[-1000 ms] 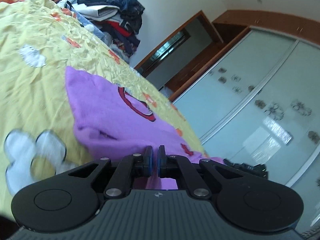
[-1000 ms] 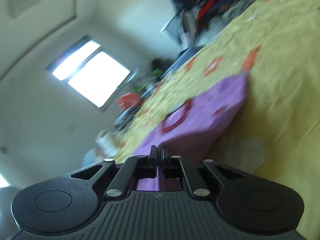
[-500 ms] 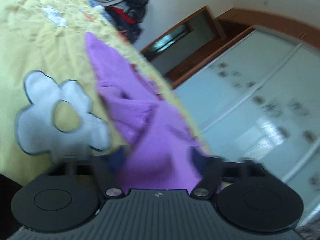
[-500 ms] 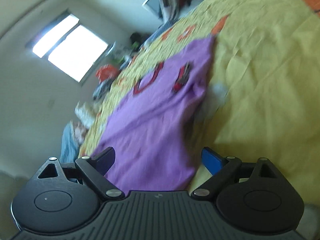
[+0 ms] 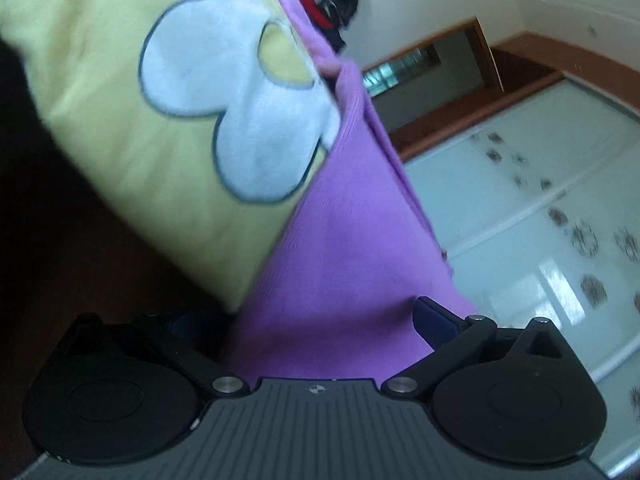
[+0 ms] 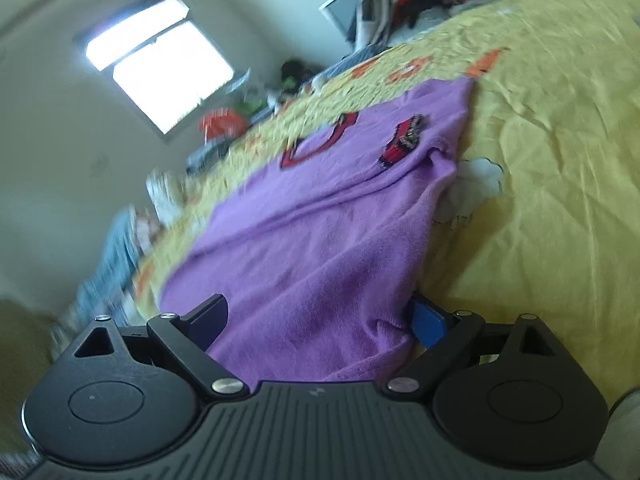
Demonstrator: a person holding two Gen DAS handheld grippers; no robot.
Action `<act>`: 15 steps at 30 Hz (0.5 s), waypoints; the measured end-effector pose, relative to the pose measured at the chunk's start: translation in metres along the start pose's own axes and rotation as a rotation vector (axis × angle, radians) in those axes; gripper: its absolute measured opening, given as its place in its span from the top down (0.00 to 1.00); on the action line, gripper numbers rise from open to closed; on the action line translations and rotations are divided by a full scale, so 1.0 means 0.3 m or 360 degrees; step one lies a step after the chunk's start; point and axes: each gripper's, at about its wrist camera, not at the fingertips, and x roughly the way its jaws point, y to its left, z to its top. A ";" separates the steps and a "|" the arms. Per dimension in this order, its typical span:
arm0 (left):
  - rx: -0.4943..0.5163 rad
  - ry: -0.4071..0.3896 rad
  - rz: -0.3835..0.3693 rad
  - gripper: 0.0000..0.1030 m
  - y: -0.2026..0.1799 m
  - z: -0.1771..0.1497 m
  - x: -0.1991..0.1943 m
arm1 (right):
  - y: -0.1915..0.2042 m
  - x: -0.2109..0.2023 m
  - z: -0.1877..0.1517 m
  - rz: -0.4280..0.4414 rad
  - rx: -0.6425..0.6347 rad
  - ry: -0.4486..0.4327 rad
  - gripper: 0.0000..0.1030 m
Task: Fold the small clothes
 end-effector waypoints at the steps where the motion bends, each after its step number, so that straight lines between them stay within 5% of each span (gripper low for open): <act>1: -0.0047 0.0021 -0.0020 0.00 0.019 -0.004 0.002 | 0.011 0.008 0.005 -0.0018 -0.0022 0.0023 0.07; 6: -0.0117 -0.0079 -0.0155 0.00 0.070 -0.016 -0.032 | 0.019 0.011 -0.006 -0.0053 -0.0029 -0.0010 0.07; 8: -0.0117 -0.0096 -0.0215 0.19 0.073 -0.024 -0.042 | 0.035 0.016 -0.014 -0.0081 -0.0107 -0.0009 0.07; 10: -0.0107 -0.0040 -0.0195 0.89 0.068 -0.026 -0.033 | 0.033 0.013 -0.017 -0.0068 -0.0074 -0.0018 0.07; 11: -0.0101 -0.0010 -0.0162 0.97 0.067 -0.029 -0.029 | 0.022 0.008 -0.018 -0.0040 -0.0033 -0.0028 0.07; 13: -0.0071 0.0013 -0.0153 0.98 0.057 -0.042 -0.029 | 0.008 0.002 -0.020 -0.0012 0.0003 -0.0042 0.10; 15: -0.0038 -0.0002 -0.0124 0.98 0.043 -0.049 -0.042 | 0.000 -0.007 -0.024 -0.0028 0.0030 -0.0053 0.25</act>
